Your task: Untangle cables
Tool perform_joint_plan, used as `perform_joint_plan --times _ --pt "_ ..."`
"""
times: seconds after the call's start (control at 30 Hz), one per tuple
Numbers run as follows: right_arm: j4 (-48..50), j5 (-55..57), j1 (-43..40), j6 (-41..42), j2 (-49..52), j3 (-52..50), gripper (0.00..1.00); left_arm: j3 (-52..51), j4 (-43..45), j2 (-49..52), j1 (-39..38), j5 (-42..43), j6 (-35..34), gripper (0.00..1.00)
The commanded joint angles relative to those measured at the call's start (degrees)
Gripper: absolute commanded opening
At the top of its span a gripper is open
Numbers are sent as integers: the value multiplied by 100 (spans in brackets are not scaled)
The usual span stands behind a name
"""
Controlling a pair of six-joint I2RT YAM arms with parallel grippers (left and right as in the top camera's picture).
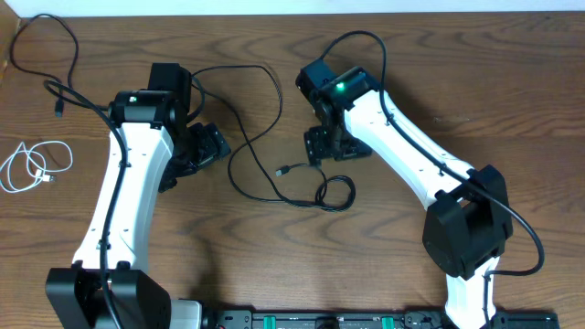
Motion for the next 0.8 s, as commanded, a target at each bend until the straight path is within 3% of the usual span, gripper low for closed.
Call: perform_joint_plan --times 0.0,0.1,0.43,0.77 --pt "-96 7 57 -190 -46 -164 66 -33 -22 -11 -17 -33 -52 98" --pt "-96 11 120 -118 -46 -494 58 -33 -2 -11 -17 -35 -52 98" --pt "581 35 142 24 -46 -1836 57 -33 68 -9 -17 -35 -52 98" --pt "1147 98 114 22 -46 -1993 54 -33 68 -9 -17 -33 -52 98"
